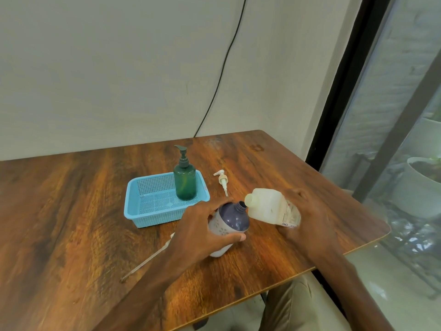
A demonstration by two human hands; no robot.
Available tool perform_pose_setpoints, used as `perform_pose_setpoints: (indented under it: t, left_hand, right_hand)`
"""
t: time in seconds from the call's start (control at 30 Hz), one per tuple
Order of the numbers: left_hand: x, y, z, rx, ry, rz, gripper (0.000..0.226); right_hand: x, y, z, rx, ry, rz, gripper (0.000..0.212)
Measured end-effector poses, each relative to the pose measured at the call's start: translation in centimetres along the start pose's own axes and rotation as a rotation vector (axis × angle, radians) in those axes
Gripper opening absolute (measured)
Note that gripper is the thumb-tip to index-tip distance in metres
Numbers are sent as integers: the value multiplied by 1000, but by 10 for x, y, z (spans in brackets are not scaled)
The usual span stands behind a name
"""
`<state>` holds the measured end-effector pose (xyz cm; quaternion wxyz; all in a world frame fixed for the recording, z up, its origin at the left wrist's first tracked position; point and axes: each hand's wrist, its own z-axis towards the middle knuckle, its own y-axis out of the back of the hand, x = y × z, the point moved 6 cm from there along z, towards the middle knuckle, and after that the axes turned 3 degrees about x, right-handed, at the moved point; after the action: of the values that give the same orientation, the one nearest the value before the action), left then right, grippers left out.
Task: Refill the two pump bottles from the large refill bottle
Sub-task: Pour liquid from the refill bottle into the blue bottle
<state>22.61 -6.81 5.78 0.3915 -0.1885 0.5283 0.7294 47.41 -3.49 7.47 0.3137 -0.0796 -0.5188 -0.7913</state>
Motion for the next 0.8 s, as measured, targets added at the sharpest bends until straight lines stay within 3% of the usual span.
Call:
perform_pose_setpoints:
  t: [0.8]
  left_hand:
    - [2, -2, 1, 2, 5, 0, 88]
  right_hand:
    - [-2, 4, 5, 11, 10, -77, 79]
